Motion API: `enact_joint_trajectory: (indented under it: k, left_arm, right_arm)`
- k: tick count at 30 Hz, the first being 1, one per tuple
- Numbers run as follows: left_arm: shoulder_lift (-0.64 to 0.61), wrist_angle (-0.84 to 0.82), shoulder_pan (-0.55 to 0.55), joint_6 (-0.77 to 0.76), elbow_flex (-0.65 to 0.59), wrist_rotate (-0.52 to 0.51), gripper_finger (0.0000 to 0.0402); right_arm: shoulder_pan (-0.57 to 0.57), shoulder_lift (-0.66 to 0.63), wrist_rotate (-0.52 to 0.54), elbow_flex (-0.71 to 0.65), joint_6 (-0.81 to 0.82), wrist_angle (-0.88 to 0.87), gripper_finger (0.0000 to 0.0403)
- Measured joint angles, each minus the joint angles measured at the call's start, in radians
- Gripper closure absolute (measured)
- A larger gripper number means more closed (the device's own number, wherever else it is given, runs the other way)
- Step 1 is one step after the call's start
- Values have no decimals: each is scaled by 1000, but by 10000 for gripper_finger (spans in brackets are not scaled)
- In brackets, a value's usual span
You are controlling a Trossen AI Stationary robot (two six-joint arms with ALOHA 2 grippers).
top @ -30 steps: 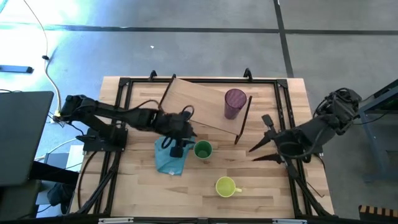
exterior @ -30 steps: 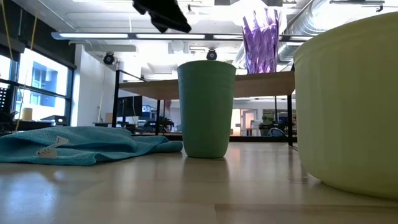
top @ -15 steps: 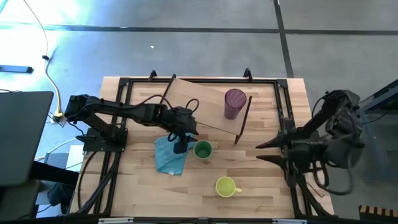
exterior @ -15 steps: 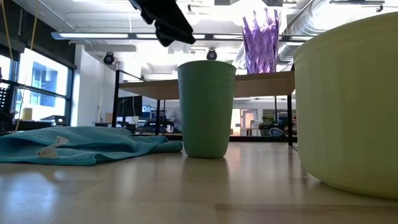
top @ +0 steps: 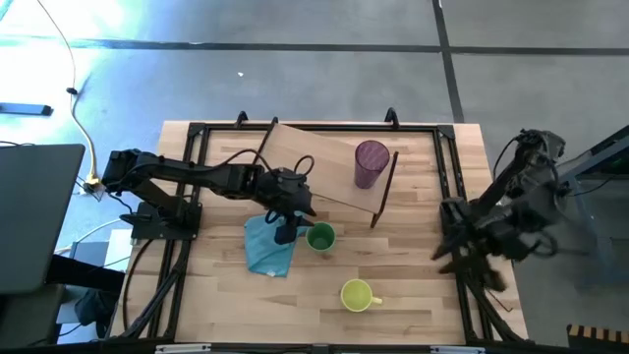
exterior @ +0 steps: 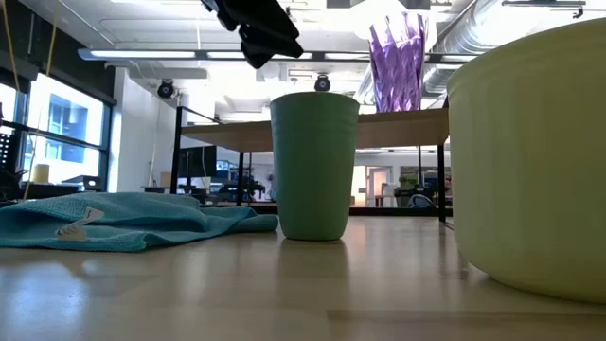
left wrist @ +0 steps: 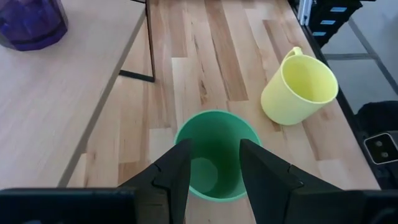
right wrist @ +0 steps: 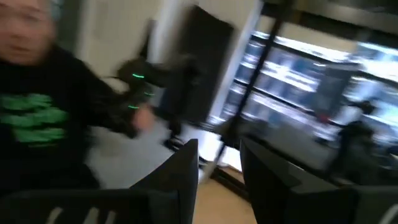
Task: Stack small to large cups/mugs on shelf
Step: Put the green cup on the shelf
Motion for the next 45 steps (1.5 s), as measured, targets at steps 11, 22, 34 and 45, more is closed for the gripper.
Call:
enact_joint_trajectory:
  k: [11,22,34,45]
  left_arm:
    - [0,29,0,-1,0,25,275]
    - [0,97,0,-15,-1,36,275]
    - [0,92,-23,-42,-1,37,275]
    - [101,-8,-20,-56,-2,-150,275]
  right_arm:
    - [-80,-305,-356,-225,211,-65,291]
    - [-109,-382,-274,-356,195,-123,297]
    - [-329,-513,-293,-392,153,-119,336]
    - [-436,-496,-288,-392,173,-151,336]
